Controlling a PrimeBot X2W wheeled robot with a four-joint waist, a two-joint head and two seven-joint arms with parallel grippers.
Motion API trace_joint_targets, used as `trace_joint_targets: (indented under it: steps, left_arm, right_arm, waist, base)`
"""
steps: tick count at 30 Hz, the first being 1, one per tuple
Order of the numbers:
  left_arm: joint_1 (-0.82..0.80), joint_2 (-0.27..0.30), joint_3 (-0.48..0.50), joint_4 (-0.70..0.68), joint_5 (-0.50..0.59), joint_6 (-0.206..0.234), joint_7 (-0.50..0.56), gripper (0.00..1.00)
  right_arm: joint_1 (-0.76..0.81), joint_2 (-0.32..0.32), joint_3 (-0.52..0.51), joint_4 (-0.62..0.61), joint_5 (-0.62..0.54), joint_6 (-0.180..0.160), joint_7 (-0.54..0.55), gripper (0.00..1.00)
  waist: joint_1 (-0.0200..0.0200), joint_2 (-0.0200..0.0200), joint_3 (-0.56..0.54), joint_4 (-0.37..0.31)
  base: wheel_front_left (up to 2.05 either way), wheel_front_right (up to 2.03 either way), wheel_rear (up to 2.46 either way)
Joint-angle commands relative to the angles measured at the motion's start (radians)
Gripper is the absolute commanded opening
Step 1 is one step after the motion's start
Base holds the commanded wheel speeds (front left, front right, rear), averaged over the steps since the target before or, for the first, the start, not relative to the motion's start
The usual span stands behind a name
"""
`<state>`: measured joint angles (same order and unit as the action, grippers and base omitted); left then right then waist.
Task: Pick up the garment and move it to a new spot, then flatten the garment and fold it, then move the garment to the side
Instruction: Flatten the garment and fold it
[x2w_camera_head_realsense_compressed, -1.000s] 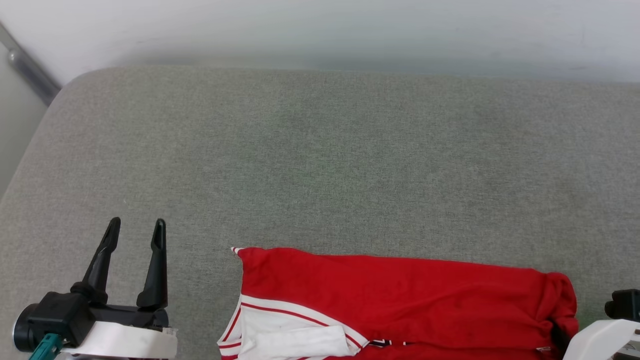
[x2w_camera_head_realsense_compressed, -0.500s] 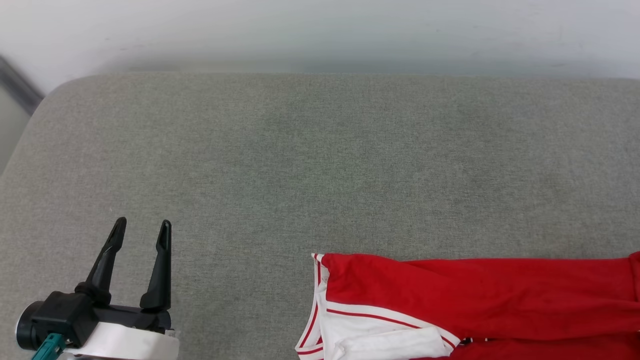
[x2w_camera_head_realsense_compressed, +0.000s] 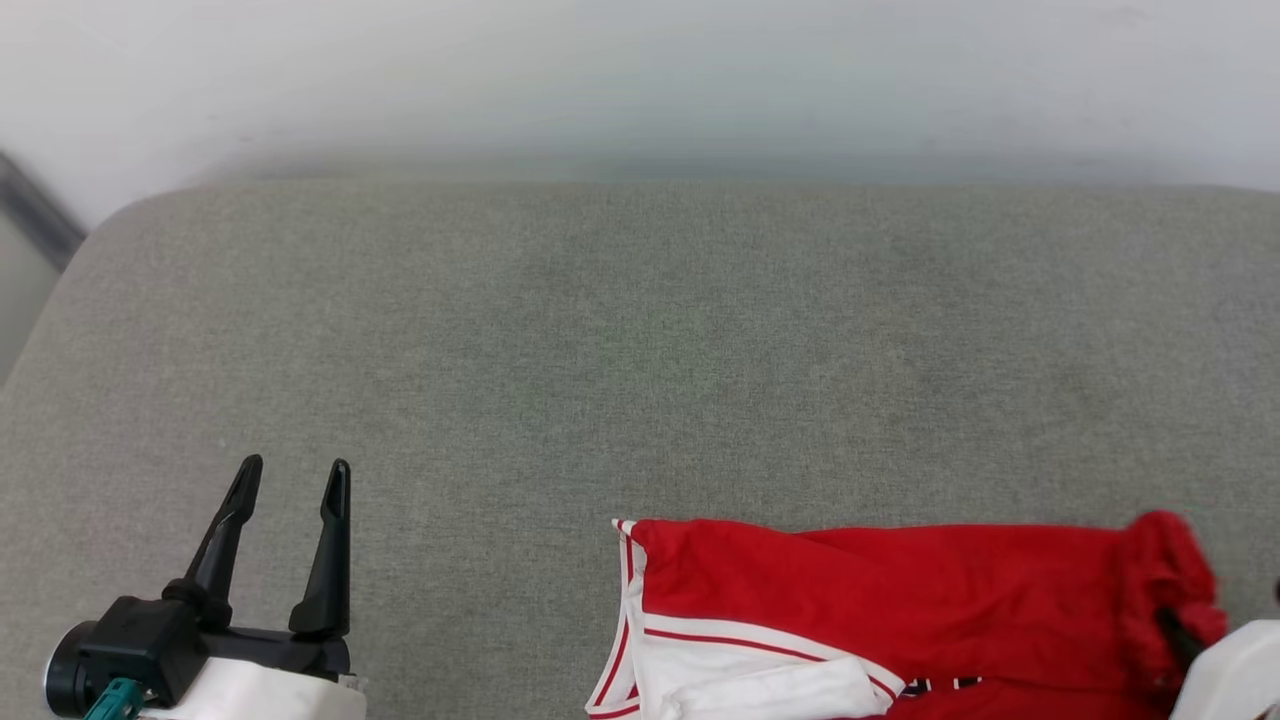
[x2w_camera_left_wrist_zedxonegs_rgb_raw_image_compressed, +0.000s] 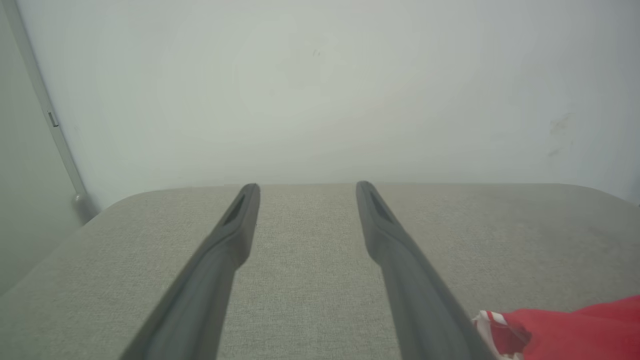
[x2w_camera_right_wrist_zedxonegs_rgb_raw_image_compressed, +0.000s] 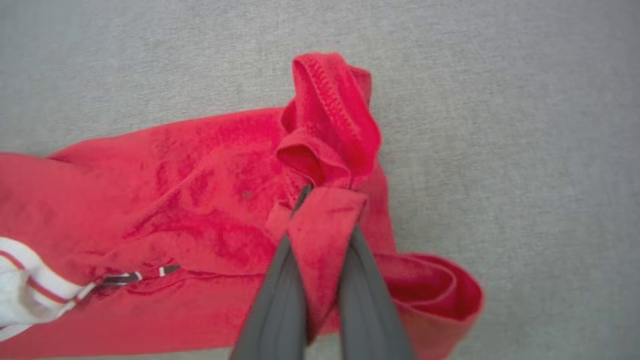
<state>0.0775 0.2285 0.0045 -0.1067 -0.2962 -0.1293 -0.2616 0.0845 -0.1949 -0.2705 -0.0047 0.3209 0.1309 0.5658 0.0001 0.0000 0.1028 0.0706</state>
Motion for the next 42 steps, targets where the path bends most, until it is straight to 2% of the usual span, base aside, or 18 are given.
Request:
trace_joint_targets:
  steps: [1, 5, 11, 16, 21, 36, 37, 38, 42]
  left_arm:
    - [0.01, -0.002, -0.001, -0.002, -0.004, -0.001, -0.005, 1.0]
    - [0.022, -0.001, -0.005, -0.006, -0.002, -0.001, -0.005, 1.0]
    - [0.028, 0.006, -0.015, -0.008, -0.006, -0.001, -0.005, 1.0]
    - [0.036, 0.008, -0.018, -0.005, -0.007, -0.001, -0.005, 1.0]
    - [0.043, 0.012, -0.025, 0.0, -0.008, -0.001, -0.005, 1.0]
    - [0.039, 0.014, -0.027, 0.0, -0.007, -0.001, -0.005, 1.0]
    - [0.036, 0.013, -0.03, 0.001, -0.007, -0.001, -0.005, 1.0]
    - [0.033, 0.012, -0.031, 0.003, -0.008, -0.001, -0.005, 1.0]
    - [0.033, 0.012, -0.028, 0.007, -0.007, -0.001, -0.005, 1.0]
  right_arm:
    - [0.021, 0.011, 0.023, -0.025, 0.01, 0.0, 0.013, 0.0]
    - [0.055, 0.064, 0.12, -0.12, 0.028, 0.0, 0.056, 0.0]
    - [0.062, 0.123, 0.224, -0.168, 0.063, 0.0, 0.09, 0.0]
    - [0.035, 0.145, 0.321, -0.17, 0.12, 0.0, 0.067, 0.0]
    - [0.011, 0.146, 0.437, -0.13, 0.235, 0.0, 0.003, 0.0]
    - [-0.124, 0.145, 0.693, 0.151, 0.305, 0.0, -0.175, 0.0]
    - [-0.14, 0.145, 0.711, 0.166, 0.305, 0.0, -0.185, 0.53]
    - [-0.152, 0.147, 0.729, 0.182, 0.31, 0.0, -0.191, 1.0]
    - [-0.19, 0.145, 0.761, 0.215, 0.311, 0.0, -0.213, 1.0]
  waist:
    - [-0.0001, 0.0, -0.013, 0.0]
    - [-0.0001, 0.0, -0.03, 0.002]
    - [-0.0001, 0.0, -0.038, 0.017]
    - [-0.0001, 0.0, -0.048, 0.04]
    - [-0.0001, 0.0, -0.061, 0.06]
    - [-0.0001, 0.0, -0.053, 0.104]
    - [-0.0001, 0.0, -0.052, 0.106]
    - [-0.0001, 0.0, -0.051, 0.107]
    - [-0.0001, 0.0, -0.05, 0.101]
  base:
    - [0.0, 0.0, 0.0]
    - [0.0, 0.0, 0.0]
    - [0.0, 0.0, 0.0]
    - [0.0, 0.0, 0.0]
    - [0.0, 0.0, 0.0]
    - [0.0, 0.0, 0.0]
    - [0.0, 0.0, 0.0]
    - [0.0, 0.0, 0.0]
    - [0.0, 0.0, 0.0]
